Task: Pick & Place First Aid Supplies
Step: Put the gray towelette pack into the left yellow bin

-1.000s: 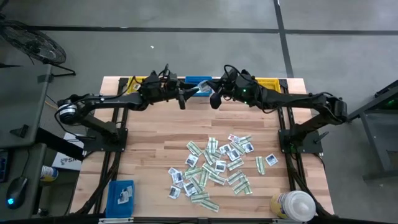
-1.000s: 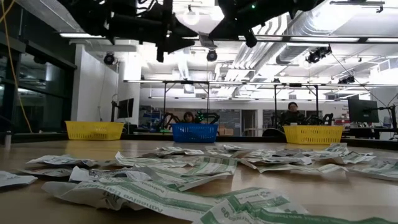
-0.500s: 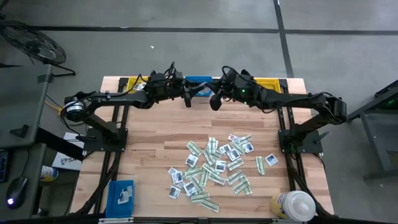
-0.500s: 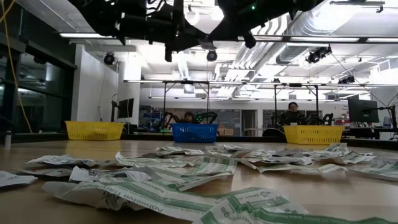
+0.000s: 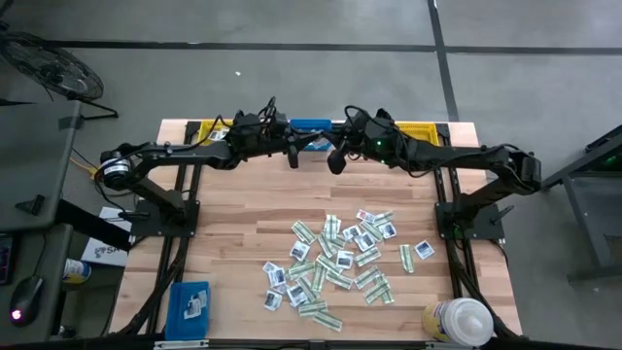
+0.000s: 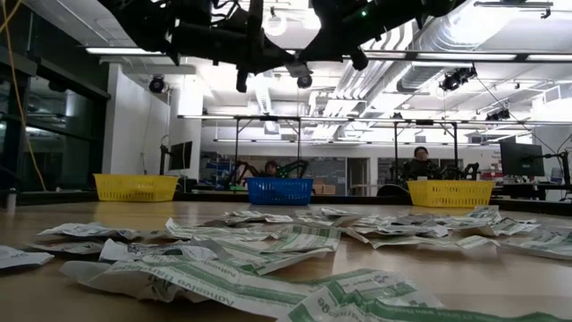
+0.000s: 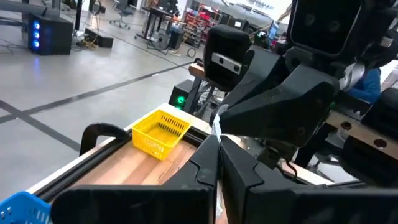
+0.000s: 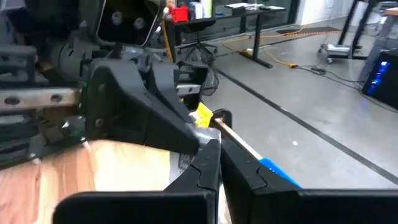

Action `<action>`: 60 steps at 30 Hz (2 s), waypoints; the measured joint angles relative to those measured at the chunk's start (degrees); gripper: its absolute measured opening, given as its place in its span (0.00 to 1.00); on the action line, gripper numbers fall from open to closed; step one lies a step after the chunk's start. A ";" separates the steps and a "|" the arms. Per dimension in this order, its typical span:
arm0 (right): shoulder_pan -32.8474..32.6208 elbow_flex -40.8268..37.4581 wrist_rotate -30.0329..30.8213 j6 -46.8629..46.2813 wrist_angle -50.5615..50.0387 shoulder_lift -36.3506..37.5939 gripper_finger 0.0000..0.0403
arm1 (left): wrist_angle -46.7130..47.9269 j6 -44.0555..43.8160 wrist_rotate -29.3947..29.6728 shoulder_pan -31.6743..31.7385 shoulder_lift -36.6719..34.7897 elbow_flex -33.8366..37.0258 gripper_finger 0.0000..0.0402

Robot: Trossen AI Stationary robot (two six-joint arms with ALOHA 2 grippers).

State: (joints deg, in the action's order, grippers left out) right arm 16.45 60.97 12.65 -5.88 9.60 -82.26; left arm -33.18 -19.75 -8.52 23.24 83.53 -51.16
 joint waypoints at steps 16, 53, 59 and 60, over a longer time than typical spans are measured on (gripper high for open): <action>7.00 0.07 -0.07 -11.25 -13.86 6.95 0.40 | 21.04 3.36 11.29 6.56 -5.25 0.07 0.00; 7.17 0.07 4.16 -12.15 -18.84 7.34 0.41 | 60.41 -7.76 2.69 44.87 -6.06 0.20 0.00; 7.17 0.07 3.81 -12.15 -18.96 7.34 0.41 | 60.75 -9.65 3.55 44.94 -5.55 0.21 0.00; 7.17 0.07 3.76 -12.15 -19.05 7.34 0.41 | 60.67 -9.72 3.55 44.94 -5.55 0.22 0.00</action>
State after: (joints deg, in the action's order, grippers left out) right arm 23.62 61.04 16.41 -18.02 -9.45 -74.91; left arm 27.49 -29.47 -4.97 68.18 77.97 -50.94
